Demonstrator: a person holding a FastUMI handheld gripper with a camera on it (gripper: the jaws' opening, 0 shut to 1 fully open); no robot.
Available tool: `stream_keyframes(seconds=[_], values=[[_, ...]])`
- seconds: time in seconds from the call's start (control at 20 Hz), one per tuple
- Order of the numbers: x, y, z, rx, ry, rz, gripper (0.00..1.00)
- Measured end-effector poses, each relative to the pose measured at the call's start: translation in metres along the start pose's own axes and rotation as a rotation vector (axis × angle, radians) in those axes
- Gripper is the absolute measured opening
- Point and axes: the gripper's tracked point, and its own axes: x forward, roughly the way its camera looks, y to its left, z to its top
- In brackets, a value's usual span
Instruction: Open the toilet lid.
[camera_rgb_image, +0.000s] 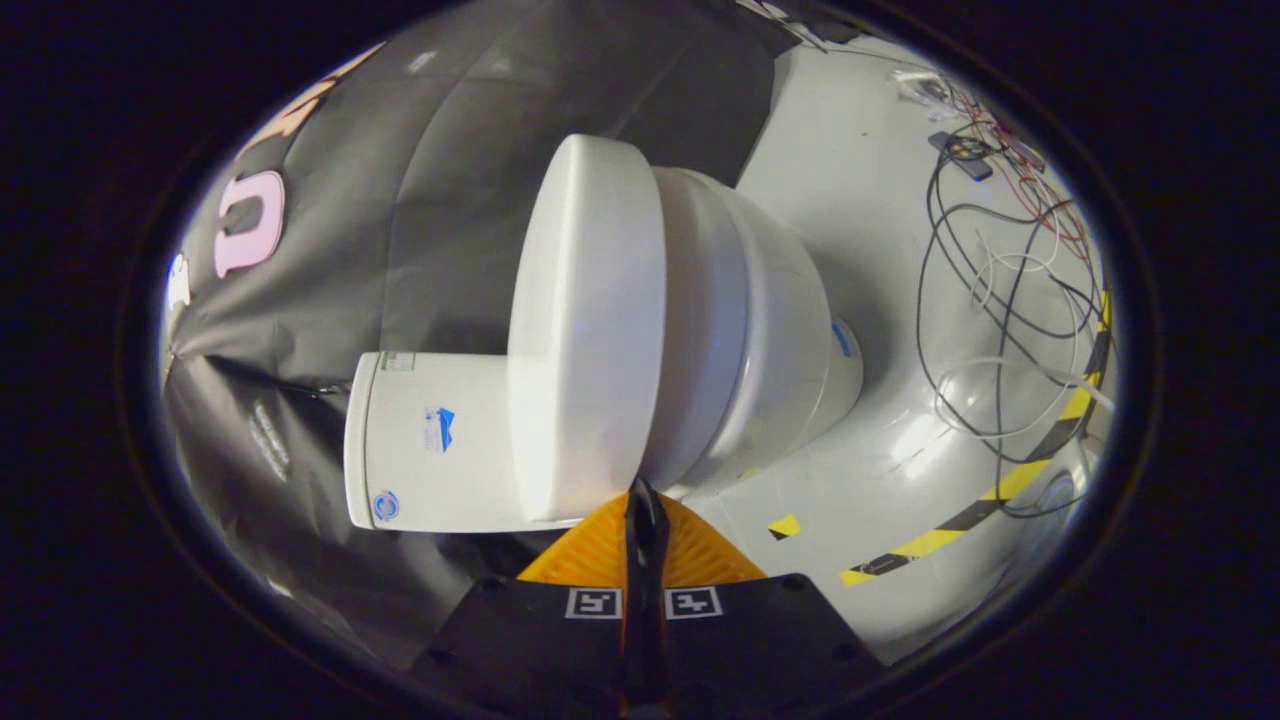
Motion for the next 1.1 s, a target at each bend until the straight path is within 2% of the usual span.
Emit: stream_keyframes(seconds=[0.25,1.1], values=[[-0.010,0.017,0.003,-0.047,-0.047,-0.028,0.01],[-0.049,0.140,0.001,-0.308,-0.165,0.128,0.02]])
